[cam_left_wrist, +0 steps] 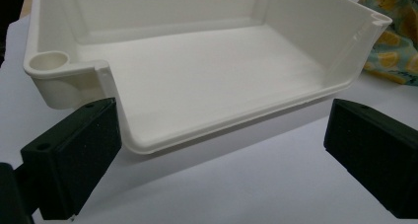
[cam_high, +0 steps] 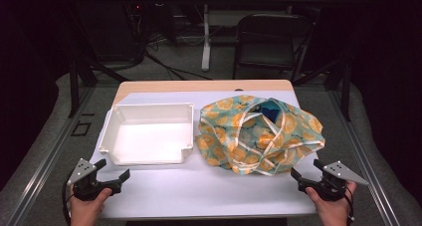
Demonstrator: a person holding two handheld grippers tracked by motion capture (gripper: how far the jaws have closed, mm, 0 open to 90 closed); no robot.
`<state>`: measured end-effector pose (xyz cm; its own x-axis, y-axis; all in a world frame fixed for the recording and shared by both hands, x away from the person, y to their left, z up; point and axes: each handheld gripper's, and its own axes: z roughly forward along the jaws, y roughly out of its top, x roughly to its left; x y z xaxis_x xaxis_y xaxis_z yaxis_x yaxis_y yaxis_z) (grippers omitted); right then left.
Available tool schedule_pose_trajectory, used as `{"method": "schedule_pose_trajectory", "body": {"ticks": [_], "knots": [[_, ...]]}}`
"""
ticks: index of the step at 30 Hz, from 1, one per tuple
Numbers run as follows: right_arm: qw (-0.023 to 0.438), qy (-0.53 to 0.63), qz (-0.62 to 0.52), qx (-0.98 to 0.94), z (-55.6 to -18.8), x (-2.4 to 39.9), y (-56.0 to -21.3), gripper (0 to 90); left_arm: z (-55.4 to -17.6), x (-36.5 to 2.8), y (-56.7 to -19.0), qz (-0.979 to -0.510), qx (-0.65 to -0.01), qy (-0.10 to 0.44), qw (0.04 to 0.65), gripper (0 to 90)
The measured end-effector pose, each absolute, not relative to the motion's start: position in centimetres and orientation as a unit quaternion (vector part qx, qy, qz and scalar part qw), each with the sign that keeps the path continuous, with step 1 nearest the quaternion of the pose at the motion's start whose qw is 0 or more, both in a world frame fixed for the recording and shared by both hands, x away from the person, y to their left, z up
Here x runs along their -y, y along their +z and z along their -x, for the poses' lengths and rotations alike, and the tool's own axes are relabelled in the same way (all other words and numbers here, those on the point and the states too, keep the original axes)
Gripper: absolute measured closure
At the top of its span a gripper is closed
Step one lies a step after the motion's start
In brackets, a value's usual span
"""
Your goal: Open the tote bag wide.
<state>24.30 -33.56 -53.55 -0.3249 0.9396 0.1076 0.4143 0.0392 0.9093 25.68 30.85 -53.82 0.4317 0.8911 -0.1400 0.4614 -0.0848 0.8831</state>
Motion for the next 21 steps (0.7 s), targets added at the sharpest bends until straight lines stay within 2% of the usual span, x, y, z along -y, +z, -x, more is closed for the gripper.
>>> {"method": "schedule_pose_trajectory", "body": {"ticks": [6,13,21], "knots": [[0.279,0.469,-0.502,-0.671,-24.3,33.1,-52.9,15.6,-25.7,-30.2,-53.5,-0.705,-0.474,0.232,0.474,2.3],[0.293,0.496,-0.477,-0.664,-23.1,32.7,-51.3,19.5,-25.2,-28.4,-52.7,-0.721,-0.444,0.245,0.472,14.6],[0.306,0.513,-0.489,-0.636,-22.9,33.0,-49.9,23.5,-24.9,-26.5,-52.1,-0.724,-0.422,0.239,0.491,19.3]]}}
